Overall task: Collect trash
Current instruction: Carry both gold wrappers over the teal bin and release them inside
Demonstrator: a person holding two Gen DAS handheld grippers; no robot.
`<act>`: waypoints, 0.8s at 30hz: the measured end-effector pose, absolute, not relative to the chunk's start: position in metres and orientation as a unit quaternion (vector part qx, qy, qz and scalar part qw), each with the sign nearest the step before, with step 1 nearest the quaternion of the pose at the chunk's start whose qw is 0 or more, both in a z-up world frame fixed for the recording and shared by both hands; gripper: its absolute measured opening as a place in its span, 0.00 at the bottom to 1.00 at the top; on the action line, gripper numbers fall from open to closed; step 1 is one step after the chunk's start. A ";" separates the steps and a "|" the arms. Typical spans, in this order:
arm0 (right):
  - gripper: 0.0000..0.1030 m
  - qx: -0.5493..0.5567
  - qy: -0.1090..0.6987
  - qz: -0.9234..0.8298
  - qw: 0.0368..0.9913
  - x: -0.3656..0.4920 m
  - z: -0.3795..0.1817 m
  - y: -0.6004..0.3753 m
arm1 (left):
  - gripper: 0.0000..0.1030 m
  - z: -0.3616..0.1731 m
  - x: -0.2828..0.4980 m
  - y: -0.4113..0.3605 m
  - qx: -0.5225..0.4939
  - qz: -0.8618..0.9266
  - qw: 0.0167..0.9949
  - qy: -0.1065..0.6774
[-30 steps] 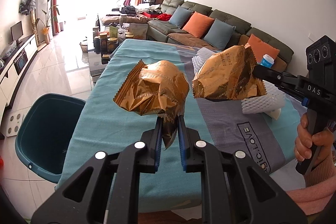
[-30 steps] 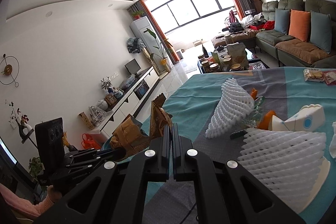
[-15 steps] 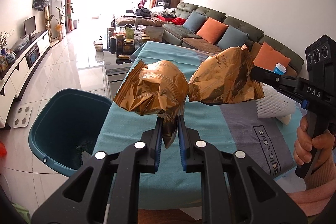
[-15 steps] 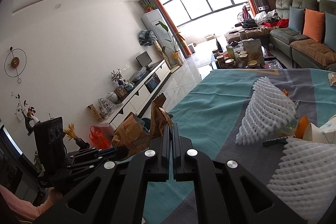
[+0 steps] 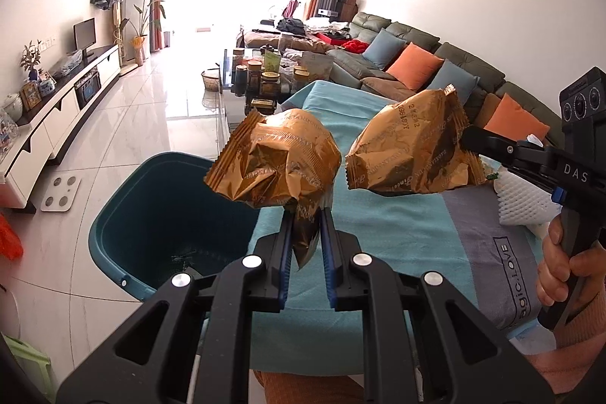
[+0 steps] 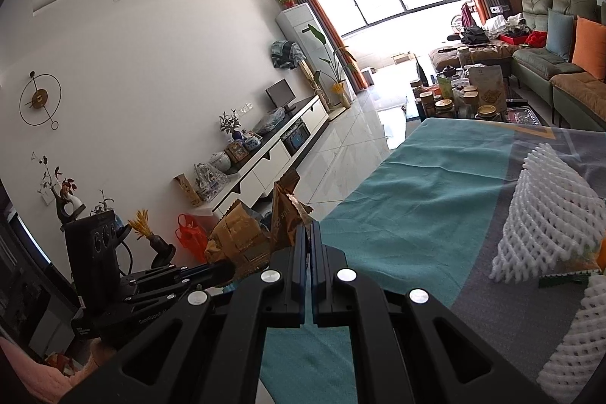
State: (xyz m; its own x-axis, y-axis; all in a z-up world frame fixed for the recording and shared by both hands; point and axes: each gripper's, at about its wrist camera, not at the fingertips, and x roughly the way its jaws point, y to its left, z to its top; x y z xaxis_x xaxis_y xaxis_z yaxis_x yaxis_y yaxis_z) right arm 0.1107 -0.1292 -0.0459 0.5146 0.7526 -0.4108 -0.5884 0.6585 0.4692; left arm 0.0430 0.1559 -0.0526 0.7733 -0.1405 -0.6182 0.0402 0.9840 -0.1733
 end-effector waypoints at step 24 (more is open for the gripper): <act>0.01 0.089 0.334 0.430 0.834 0.138 -0.048 -0.033 | 0.14 -0.084 0.058 0.232 -0.107 0.044 0.924 0.365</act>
State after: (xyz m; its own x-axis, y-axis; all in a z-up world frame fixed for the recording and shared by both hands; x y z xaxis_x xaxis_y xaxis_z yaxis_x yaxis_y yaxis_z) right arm 0.1379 -0.0331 -0.0483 0.4075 0.7766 -0.4804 -0.6582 0.6145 0.4349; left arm 0.0577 0.2321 -0.0841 0.7290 0.0023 -0.6845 -0.1591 0.9732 -0.1661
